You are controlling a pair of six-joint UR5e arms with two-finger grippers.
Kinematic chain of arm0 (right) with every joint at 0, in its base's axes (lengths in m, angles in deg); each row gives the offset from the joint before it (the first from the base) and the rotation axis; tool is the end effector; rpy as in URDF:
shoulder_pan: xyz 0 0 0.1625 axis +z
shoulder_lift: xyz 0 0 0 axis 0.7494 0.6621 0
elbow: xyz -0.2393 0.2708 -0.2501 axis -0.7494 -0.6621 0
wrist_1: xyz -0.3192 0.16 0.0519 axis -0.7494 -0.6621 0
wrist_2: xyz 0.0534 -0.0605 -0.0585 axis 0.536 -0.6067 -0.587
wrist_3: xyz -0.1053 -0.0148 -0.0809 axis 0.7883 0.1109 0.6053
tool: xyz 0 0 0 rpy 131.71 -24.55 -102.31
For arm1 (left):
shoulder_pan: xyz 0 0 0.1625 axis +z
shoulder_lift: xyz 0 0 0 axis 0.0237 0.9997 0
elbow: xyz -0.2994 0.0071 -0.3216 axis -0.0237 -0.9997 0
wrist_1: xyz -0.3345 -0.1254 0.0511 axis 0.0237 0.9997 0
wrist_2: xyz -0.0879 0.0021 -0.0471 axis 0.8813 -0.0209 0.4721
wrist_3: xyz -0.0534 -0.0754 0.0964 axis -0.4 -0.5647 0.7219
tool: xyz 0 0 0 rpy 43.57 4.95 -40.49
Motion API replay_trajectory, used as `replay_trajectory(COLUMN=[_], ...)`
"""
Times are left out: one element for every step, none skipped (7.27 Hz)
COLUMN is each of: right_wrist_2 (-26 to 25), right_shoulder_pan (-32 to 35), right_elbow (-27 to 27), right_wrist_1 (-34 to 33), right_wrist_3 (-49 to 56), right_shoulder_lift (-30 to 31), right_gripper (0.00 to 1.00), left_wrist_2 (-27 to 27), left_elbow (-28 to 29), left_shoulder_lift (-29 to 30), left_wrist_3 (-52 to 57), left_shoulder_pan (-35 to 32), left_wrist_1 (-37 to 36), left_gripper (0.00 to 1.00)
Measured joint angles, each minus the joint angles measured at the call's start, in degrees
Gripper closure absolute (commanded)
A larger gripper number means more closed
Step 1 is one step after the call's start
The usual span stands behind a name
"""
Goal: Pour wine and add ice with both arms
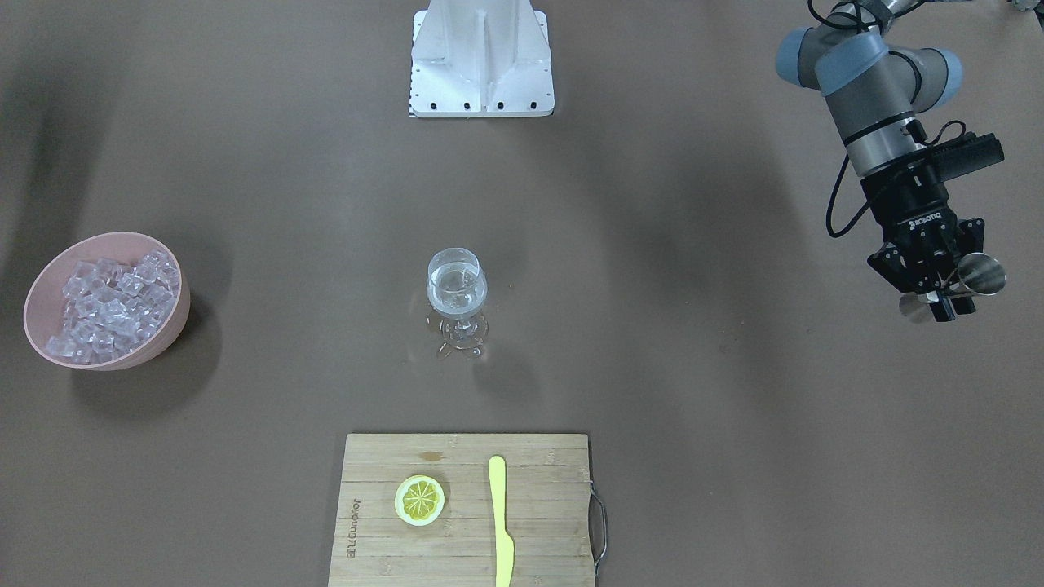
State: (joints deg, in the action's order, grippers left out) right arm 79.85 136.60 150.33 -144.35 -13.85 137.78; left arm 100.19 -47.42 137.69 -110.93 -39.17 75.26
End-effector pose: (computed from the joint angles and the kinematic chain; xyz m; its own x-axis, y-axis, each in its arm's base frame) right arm 0.0386 -0.3563 0.6506 0.7813 -0.1096 0.6144 -0.0054 0.9832 0.1823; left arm 0.2069 -0.4760 0.5008 0.7272 -0.3192 -0.6077 0.6857 0.2972 0.6644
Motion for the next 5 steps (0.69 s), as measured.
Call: replay_trajectory(right_wrist_2=[0.0,0.0,0.0,0.0,0.0], right_shoulder_pan=[0.0,0.0,0.0,0.0,0.0], right_elbow=[0.0,0.0,0.0,0.0,0.0], right_wrist_1=[0.0,0.0,0.0,0.0,0.0], right_wrist_3=[0.0,0.0,0.0,0.0,0.0], right_shoulder_lift=[0.0,-0.1,-0.1,-0.1,-0.1], right_gripper=[0.0,0.0,0.0,0.0,0.0], left_wrist_2=[0.0,1.0,2.6,3.4,3.7], left_elbow=[2.3,4.6,6.1,6.9,7.4], left_shoulder_lift=[0.0,-0.1,-0.1,0.0,0.6], left_wrist_3=[-5.2,-11.3,-16.3,-19.2,-20.4], left_shoulder_pan=[0.0,0.1,0.7,2.0,3.3], left_wrist_1=[-0.4,-0.6,-0.6,-0.8,-1.9], left_gripper=[1.0,1.0,1.0,1.0,1.0])
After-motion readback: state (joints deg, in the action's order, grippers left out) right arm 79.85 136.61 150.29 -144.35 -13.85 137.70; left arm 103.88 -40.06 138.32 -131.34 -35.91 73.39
